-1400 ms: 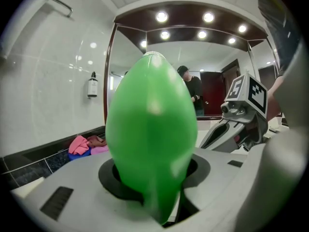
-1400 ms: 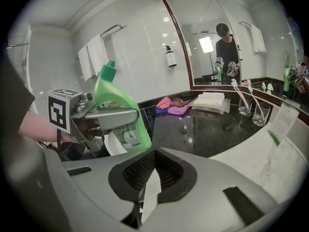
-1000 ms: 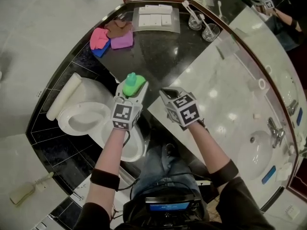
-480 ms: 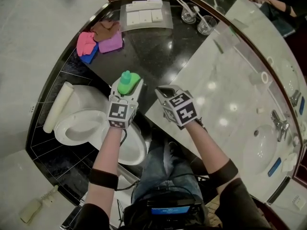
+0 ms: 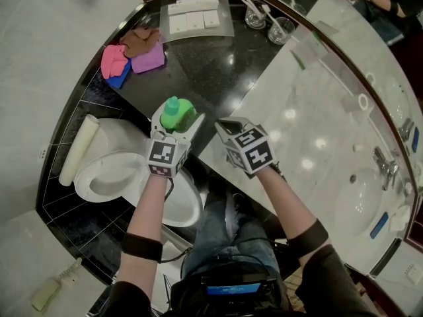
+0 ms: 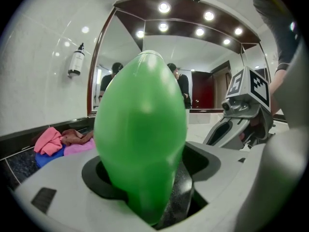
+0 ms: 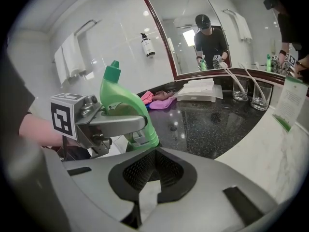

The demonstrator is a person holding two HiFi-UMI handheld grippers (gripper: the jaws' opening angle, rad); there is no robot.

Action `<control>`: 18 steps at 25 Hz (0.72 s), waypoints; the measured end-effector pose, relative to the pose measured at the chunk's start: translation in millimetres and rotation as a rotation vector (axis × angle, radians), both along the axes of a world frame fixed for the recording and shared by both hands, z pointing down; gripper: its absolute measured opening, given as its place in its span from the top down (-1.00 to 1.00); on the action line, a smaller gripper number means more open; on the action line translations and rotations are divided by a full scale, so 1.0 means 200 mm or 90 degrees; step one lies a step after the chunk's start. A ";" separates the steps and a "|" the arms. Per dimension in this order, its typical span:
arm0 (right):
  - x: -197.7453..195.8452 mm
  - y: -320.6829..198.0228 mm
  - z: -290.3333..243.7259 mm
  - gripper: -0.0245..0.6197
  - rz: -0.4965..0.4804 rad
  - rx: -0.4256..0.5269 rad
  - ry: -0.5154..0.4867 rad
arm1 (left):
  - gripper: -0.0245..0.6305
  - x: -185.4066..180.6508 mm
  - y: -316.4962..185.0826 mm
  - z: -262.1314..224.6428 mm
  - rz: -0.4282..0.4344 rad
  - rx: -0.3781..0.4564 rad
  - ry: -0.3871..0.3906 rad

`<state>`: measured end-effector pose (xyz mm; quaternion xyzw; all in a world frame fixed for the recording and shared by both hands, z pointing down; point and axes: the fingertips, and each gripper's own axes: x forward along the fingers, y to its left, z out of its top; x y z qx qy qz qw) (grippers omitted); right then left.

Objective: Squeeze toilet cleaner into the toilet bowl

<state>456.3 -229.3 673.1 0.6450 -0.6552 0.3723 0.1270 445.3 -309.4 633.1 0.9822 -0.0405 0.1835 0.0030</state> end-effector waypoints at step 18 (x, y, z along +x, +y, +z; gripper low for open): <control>-0.13 0.15 -0.17 0.91 -0.047 0.025 0.009 | -0.25 -0.27 0.07 -0.10 -0.078 0.017 -0.047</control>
